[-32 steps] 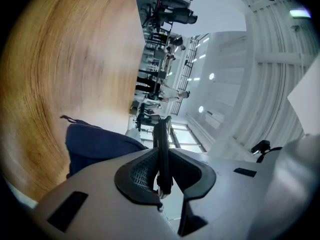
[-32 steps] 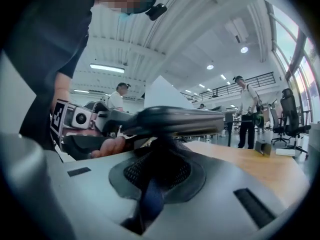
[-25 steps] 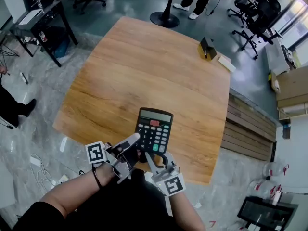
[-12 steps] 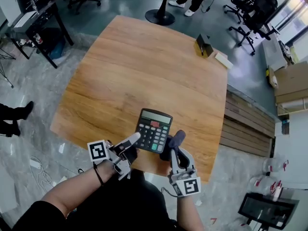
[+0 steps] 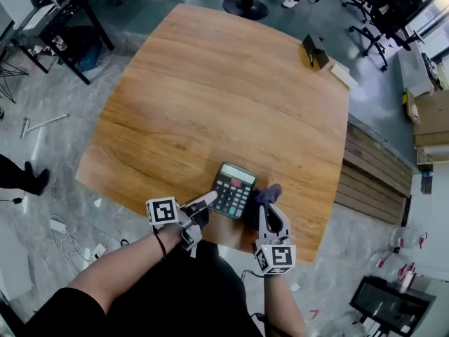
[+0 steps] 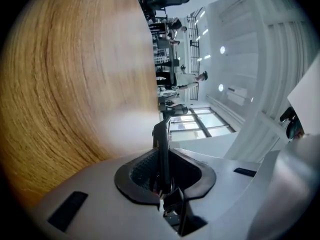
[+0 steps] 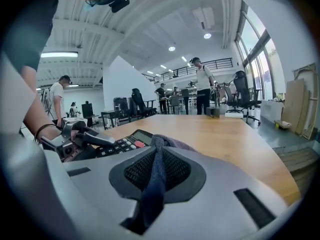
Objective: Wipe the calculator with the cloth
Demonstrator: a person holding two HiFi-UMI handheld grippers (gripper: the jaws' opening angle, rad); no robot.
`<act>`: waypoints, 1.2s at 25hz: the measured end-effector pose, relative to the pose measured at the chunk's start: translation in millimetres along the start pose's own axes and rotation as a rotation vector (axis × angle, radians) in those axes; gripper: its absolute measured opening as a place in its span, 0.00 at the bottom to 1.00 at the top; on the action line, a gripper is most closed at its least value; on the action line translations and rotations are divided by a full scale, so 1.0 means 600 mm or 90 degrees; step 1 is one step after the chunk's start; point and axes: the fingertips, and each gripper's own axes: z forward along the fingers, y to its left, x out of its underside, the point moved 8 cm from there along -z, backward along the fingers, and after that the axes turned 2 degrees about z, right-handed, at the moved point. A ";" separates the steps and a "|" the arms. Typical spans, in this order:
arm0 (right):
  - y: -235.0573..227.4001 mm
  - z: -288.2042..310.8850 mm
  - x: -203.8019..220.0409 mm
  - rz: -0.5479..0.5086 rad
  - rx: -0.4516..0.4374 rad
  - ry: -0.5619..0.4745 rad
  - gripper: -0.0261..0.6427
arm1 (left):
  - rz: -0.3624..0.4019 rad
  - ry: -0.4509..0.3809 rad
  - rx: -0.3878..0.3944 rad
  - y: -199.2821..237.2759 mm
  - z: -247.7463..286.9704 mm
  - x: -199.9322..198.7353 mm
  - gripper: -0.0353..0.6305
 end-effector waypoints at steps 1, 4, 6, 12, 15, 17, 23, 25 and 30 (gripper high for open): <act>0.002 0.010 0.009 -0.001 -0.001 0.014 0.10 | 0.009 0.006 -0.009 0.011 0.001 0.002 0.16; 0.006 0.036 0.033 0.000 -0.002 0.048 0.10 | 0.024 0.020 -0.034 0.038 0.005 0.010 0.16; 0.008 0.045 0.049 0.006 0.002 0.068 0.10 | 0.036 0.031 -0.050 0.051 0.005 0.018 0.16; 0.020 0.054 0.082 0.022 0.017 0.111 0.10 | 0.101 0.059 -0.067 0.054 0.000 0.018 0.16; 0.020 0.057 0.085 0.027 0.027 0.121 0.10 | 0.146 0.071 -0.078 0.048 0.004 0.016 0.16; 0.020 0.060 0.084 0.029 0.034 0.126 0.10 | 0.177 0.081 -0.089 0.042 0.004 0.016 0.16; 0.023 0.062 0.083 0.027 0.047 0.131 0.10 | 0.329 0.155 -0.199 0.022 -0.010 0.023 0.19; 0.021 0.058 0.082 0.017 0.067 0.130 0.10 | 0.381 0.181 -0.242 0.020 -0.014 0.026 0.19; 0.003 0.047 0.084 0.015 0.135 0.147 0.10 | 0.491 0.216 -0.352 0.022 -0.019 0.025 0.22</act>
